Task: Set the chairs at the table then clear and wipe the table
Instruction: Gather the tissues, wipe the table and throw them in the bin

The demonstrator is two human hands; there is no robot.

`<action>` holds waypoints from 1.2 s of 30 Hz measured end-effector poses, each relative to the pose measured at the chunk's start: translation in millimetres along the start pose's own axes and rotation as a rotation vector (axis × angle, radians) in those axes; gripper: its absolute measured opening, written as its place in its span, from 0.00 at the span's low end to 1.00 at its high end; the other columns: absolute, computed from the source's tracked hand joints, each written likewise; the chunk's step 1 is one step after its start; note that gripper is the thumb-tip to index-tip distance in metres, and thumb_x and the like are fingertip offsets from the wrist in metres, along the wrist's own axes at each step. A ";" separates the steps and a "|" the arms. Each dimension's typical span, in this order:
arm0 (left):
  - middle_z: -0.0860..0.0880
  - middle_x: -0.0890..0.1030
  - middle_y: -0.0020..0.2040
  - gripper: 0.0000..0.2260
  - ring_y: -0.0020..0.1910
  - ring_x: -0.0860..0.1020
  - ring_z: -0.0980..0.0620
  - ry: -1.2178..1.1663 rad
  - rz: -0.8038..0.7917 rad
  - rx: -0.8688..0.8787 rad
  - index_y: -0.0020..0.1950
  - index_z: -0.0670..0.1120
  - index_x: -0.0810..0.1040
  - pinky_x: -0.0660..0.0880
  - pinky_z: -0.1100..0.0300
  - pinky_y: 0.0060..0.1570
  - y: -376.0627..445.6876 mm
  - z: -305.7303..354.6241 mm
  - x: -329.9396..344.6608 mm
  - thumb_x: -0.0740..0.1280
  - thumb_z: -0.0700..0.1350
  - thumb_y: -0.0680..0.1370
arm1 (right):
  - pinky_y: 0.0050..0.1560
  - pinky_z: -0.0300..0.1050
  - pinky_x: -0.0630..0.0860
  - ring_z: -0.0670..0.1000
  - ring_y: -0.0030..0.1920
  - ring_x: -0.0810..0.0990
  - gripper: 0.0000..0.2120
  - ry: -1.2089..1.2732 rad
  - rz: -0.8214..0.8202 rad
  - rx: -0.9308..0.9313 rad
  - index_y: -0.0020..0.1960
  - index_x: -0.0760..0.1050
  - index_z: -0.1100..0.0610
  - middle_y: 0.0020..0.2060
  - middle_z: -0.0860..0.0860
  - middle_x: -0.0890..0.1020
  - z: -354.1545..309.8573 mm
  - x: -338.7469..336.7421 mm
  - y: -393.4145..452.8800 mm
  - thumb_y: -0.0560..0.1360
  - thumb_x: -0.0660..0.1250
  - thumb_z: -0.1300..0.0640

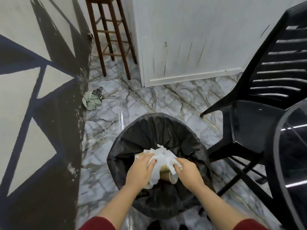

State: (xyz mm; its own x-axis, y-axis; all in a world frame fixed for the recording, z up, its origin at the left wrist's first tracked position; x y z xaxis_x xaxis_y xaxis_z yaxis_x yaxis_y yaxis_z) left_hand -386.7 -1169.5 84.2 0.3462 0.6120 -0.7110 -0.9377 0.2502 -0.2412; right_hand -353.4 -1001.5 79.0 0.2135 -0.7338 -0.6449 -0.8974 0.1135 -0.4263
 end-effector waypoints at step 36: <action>0.55 0.45 0.77 0.42 0.76 0.44 0.51 0.274 -0.207 0.639 0.74 0.61 0.47 0.44 0.45 0.73 12.9 372.4 50.8 0.38 0.78 0.63 | 0.75 0.51 0.49 0.50 0.76 0.44 0.37 -0.108 0.530 0.091 0.75 0.48 0.46 0.77 0.48 0.49 76.1 -313.2 -153.9 0.73 0.64 0.41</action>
State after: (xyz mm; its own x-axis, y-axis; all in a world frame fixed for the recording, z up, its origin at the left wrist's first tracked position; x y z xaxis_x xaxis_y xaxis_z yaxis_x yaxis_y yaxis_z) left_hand -369.9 -855.9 291.0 0.4165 0.3159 -0.8525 -0.6239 0.7814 -0.0153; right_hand -252.8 -738.2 298.3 -0.2161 -0.4877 -0.8459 -0.8568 0.5101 -0.0752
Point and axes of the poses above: each hand's wrist, its own y-axis towards the middle knuckle, its own x-axis out of the palm, z = x × y, the point moved 9 cm from there along y, towards the middle knuckle
